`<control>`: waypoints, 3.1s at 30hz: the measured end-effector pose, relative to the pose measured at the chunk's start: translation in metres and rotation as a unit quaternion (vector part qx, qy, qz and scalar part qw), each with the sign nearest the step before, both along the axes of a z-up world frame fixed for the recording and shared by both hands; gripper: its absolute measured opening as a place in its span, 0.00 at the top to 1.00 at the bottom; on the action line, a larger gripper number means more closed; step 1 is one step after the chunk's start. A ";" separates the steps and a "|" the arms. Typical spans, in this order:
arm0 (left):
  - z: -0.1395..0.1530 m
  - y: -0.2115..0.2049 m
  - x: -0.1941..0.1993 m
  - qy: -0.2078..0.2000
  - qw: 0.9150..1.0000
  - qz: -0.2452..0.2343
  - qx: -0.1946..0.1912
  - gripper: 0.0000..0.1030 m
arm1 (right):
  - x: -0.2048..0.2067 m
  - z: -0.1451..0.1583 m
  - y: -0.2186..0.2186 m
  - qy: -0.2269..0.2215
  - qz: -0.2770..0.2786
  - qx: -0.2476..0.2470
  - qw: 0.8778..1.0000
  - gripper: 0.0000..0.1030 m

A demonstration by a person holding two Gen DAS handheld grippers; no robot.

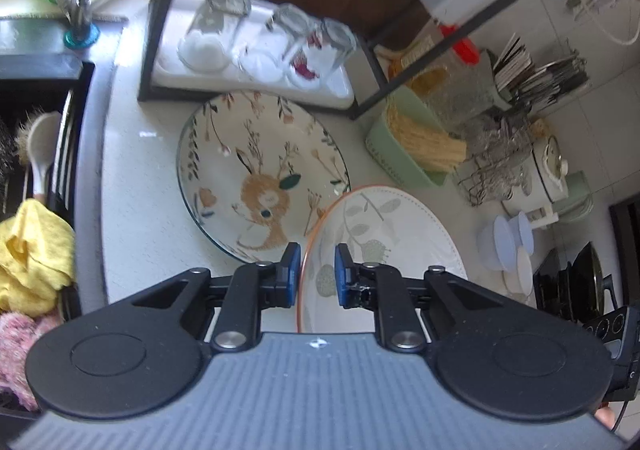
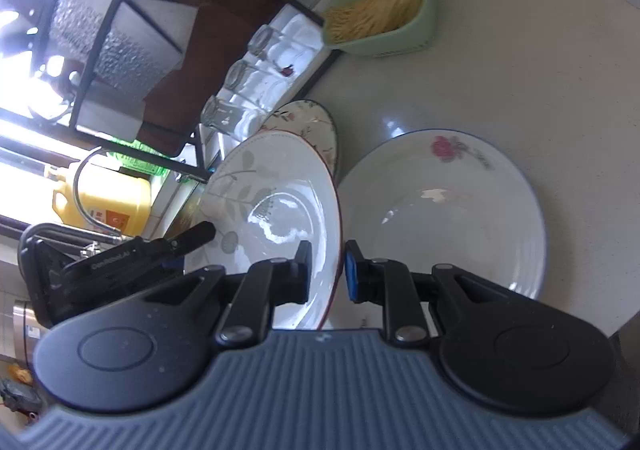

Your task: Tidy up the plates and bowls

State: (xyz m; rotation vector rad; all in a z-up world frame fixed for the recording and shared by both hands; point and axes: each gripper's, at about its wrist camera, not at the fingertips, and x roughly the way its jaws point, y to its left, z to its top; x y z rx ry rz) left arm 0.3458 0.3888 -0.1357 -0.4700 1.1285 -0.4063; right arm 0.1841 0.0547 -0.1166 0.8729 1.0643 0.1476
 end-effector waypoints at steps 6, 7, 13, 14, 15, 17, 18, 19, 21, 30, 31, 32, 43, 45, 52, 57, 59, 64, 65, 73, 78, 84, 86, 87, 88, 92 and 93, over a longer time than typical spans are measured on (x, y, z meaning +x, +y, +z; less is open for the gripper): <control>-0.015 -0.036 -0.001 0.014 0.999 -0.034 0.023 0.81 | -0.013 -0.024 -0.030 0.015 -0.011 0.017 1.000 0.80; -0.016 -0.040 -0.002 0.015 0.999 -0.036 0.027 0.81 | -0.014 -0.027 -0.033 0.016 -0.009 0.016 1.000 0.80; -0.020 -0.065 -0.001 0.022 0.998 -0.035 0.050 0.81 | -0.014 -0.034 -0.047 0.014 0.009 0.004 1.000 0.80; -0.019 -0.070 -0.001 0.020 0.997 -0.037 0.057 0.81 | -0.013 -0.034 -0.049 0.013 0.014 0.000 1.000 0.80; -0.019 -0.073 -0.002 0.018 0.997 -0.038 0.063 0.81 | -0.012 -0.035 -0.050 0.011 0.017 -0.004 1.000 0.80; -0.021 -0.079 -0.001 0.022 0.997 -0.035 0.071 0.81 | -0.010 -0.037 -0.053 0.011 0.024 -0.011 1.000 0.80; -0.023 -0.082 -0.001 0.026 0.996 -0.033 0.073 0.81 | -0.009 -0.039 -0.055 0.011 0.027 -0.016 0.999 0.80; -0.023 -0.085 -0.001 0.027 0.996 -0.031 0.077 0.81 | -0.008 -0.040 -0.056 0.011 0.030 -0.020 0.999 0.80; -0.023 -0.091 0.000 0.031 0.996 -0.032 0.083 0.81 | -0.007 -0.040 -0.057 0.011 0.036 -0.030 0.999 0.80; -0.015 -0.116 0.011 0.017 0.988 -0.057 0.143 0.81 | -0.001 -0.045 -0.051 0.010 0.083 -0.055 0.995 0.80; -0.016 -0.116 0.012 0.019 0.987 -0.054 0.148 0.81 | 0.000 -0.045 -0.051 0.009 0.086 -0.057 0.995 0.80; -0.018 -0.117 0.012 0.021 0.987 -0.053 0.151 0.81 | 0.002 -0.045 -0.051 0.008 0.089 -0.058 0.994 0.80; -0.031 -0.122 0.011 0.034 0.980 -0.065 0.187 0.81 | 0.011 -0.048 -0.048 0.004 0.114 -0.081 0.990 0.80; -0.032 -0.124 0.010 0.036 0.978 -0.067 0.195 0.81 | 0.011 -0.049 -0.048 0.007 0.117 -0.082 0.990 0.80; -0.038 -0.121 0.011 0.052 0.976 -0.061 0.205 0.81 | 0.015 -0.050 -0.040 0.007 0.130 -0.092 0.987 0.80; -0.043 -0.119 0.014 0.070 0.972 -0.056 0.216 0.78 | 0.016 -0.049 -0.038 0.001 0.132 -0.094 0.987 0.80; -0.045 -0.117 0.016 0.073 0.974 -0.053 0.210 0.76 | 0.017 -0.049 -0.037 0.000 0.135 -0.097 0.986 0.80; -0.047 -0.115 0.015 0.080 0.976 -0.046 0.199 0.75 | 0.018 -0.050 -0.038 -0.001 0.134 -0.101 0.986 0.80; -0.048 -0.114 0.015 0.083 0.976 -0.043 0.195 0.75 | 0.018 -0.049 -0.039 -0.001 0.133 -0.102 0.986 0.80; -0.048 -0.102 0.016 0.114 0.981 0.006 0.156 0.73 | 0.022 -0.046 -0.040 -0.007 0.132 -0.119 0.984 0.80; -0.048 -0.103 0.011 0.110 0.981 0.007 0.162 0.73 | 0.024 -0.046 -0.038 -0.010 0.135 -0.126 0.983 0.80; -0.039 -0.107 0.003 0.091 0.980 0.001 0.175 0.73 | 0.018 -0.035 -0.036 -0.045 0.134 -0.156 0.978 0.80; -0.035 -0.108 0.000 0.081 0.980 0.003 0.179 0.73 | 0.017 -0.032 -0.036 -0.057 0.134 -0.166 0.975 0.80; -0.033 -0.108 -0.002 0.077 0.981 0.004 0.179 0.73 | 0.016 -0.029 -0.036 -0.065 0.133 -0.171 0.974 0.80; -0.030 -0.109 -0.003 0.072 0.982 0.005 0.177 0.73 | 0.015 -0.027 -0.036 -0.072 0.133 -0.177 0.973 0.80; -0.020 -0.114 -0.007 0.059 0.980 0.007 0.188 0.73 | 0.009 -0.016 -0.036 -0.100 0.134 -0.195 0.966 0.80; -0.018 -0.114 -0.008 0.055 0.981 0.008 0.187 0.73 | 0.008 -0.013 -0.036 -0.105 0.134 -0.200 0.965 0.80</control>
